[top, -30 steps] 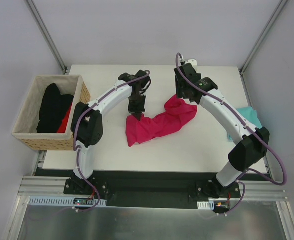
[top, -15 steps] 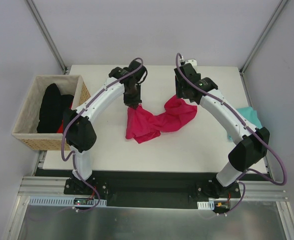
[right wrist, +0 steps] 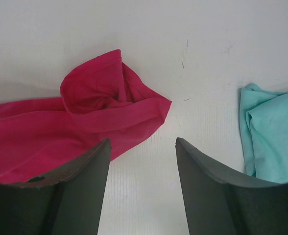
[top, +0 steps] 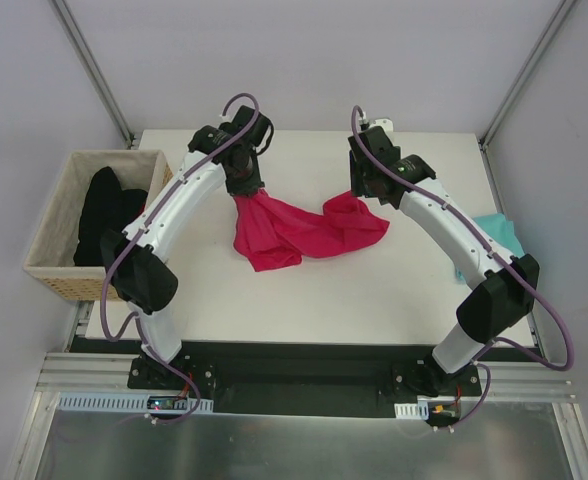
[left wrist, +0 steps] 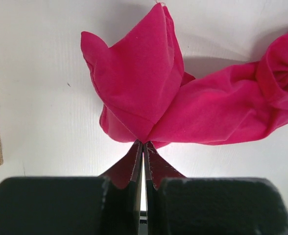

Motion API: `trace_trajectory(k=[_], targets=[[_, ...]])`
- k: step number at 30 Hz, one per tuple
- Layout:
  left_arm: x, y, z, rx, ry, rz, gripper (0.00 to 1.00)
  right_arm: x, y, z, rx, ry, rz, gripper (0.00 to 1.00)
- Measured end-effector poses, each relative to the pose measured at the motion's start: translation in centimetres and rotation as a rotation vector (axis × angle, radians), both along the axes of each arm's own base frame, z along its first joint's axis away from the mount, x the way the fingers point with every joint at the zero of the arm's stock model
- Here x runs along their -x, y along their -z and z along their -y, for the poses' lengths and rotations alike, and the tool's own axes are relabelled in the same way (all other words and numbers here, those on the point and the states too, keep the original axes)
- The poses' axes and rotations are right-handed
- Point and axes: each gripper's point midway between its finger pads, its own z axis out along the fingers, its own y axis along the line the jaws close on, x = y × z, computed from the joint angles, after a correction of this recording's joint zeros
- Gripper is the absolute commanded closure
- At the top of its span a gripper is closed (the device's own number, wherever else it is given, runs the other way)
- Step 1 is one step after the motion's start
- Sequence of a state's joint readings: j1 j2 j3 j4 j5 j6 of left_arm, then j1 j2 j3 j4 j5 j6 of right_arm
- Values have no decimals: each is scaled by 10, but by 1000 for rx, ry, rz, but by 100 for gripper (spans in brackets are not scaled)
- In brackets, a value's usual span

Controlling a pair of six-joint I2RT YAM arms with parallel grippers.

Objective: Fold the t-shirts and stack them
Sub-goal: Flatten out the tshirt

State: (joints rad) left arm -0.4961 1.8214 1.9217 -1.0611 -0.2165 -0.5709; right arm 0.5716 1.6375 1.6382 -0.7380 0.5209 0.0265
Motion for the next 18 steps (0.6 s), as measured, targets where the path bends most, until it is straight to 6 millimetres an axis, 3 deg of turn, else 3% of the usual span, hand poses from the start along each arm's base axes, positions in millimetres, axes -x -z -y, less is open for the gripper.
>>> trace_trajectory(k=[10,18], targets=[[3,-36,-19,-13,-67,119,100,-1,1,-3,-9,-9,-5,41],[1,-39,-24,-32,-77,140,100,-2,3,-5,-11,-13,-11,40]])
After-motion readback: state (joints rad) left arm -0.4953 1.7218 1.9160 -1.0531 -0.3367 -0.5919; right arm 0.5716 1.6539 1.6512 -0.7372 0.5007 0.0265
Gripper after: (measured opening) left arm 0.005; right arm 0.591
